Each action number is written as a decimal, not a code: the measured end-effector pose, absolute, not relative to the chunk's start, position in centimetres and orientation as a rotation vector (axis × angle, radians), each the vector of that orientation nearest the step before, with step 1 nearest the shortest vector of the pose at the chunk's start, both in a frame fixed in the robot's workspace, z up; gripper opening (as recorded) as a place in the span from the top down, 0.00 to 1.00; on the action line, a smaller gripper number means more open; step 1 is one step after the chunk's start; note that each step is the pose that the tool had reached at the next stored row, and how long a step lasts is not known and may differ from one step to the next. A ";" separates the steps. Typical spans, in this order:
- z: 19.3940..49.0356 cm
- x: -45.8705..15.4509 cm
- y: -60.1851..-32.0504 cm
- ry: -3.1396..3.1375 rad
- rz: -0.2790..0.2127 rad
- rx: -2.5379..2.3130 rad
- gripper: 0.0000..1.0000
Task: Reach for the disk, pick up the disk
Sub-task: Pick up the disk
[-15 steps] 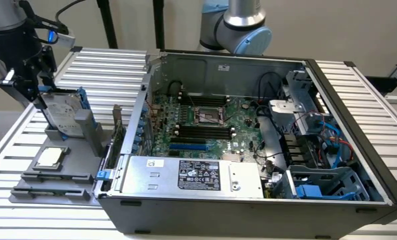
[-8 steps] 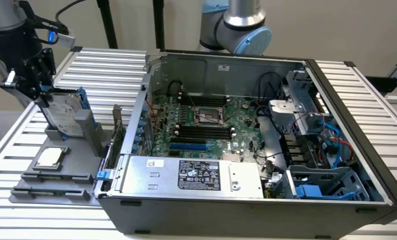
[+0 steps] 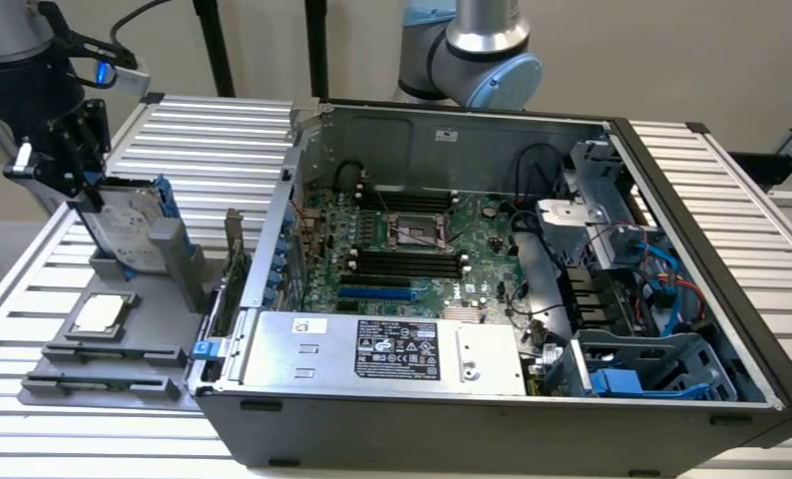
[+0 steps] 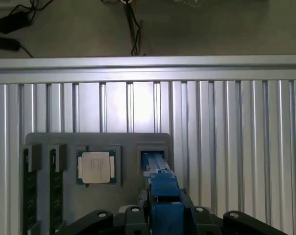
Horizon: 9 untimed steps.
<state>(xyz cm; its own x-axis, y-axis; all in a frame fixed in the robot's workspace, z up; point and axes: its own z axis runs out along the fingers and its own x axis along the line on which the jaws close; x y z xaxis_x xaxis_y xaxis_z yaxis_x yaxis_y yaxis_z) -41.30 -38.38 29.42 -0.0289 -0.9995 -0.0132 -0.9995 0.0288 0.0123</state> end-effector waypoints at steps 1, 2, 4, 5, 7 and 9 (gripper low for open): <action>29.4 -41.3 -38.4 2.252 0.028 -2.188 0.66; 29.4 -41.3 -38.4 2.251 0.026 -2.188 0.67; 29.4 -41.3 -38.4 2.250 0.025 -2.187 0.67; 29.4 -41.3 -38.4 2.250 0.024 -2.187 0.67; 29.4 -41.4 -38.5 2.249 0.023 -2.186 0.67; 29.4 -41.4 -38.7 2.249 0.023 -2.186 0.67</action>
<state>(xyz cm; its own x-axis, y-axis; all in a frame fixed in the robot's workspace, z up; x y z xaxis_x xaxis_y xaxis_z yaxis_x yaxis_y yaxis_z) -41.39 -38.70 29.40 -0.0284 -0.9995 -0.0140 -0.9996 0.0283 0.0068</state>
